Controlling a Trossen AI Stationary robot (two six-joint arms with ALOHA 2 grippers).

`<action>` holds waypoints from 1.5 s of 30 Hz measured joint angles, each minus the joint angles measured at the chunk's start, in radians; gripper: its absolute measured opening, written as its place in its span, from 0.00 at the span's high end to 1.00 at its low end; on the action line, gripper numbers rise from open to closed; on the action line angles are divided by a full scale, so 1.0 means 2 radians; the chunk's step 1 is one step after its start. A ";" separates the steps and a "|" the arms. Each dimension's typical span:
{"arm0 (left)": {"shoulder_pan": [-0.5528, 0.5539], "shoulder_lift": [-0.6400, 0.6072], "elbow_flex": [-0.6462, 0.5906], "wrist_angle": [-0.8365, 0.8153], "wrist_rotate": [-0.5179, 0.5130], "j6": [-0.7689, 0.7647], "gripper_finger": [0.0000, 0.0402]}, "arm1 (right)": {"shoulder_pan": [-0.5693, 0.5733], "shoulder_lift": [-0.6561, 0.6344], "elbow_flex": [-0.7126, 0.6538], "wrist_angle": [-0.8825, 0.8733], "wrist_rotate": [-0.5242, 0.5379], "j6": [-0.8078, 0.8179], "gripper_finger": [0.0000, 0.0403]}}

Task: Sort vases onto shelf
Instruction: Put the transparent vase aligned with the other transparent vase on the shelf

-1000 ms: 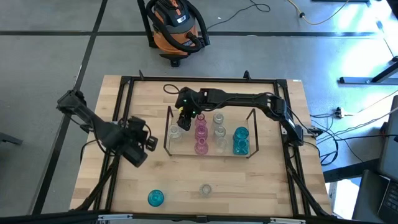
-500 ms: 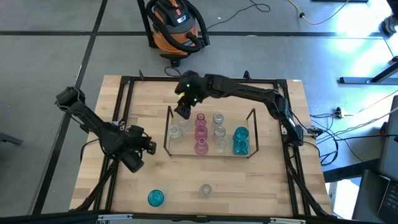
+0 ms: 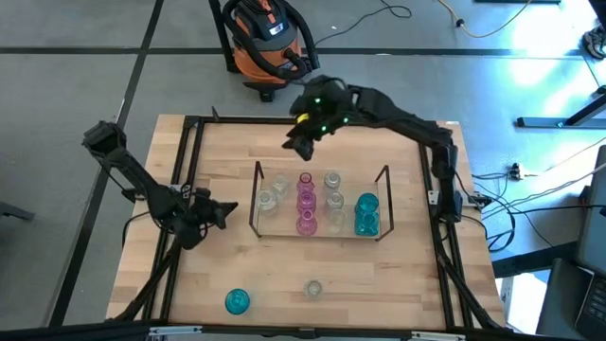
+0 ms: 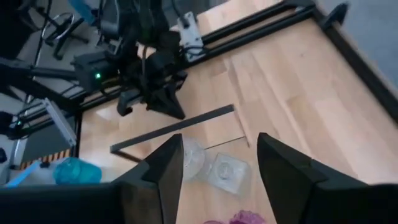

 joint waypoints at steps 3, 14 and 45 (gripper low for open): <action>0.014 -0.006 -0.025 0.065 -0.014 0.036 1.00 | -0.006 -0.009 0.000 0.000 0.017 0.000 0.56; 0.087 -0.008 -0.045 0.287 0.082 0.230 1.00 | -0.017 -0.011 0.000 0.007 0.035 -0.001 0.56; 0.317 -0.007 -0.045 0.388 0.416 0.355 1.00 | -0.016 -0.010 0.000 0.004 0.036 0.003 0.56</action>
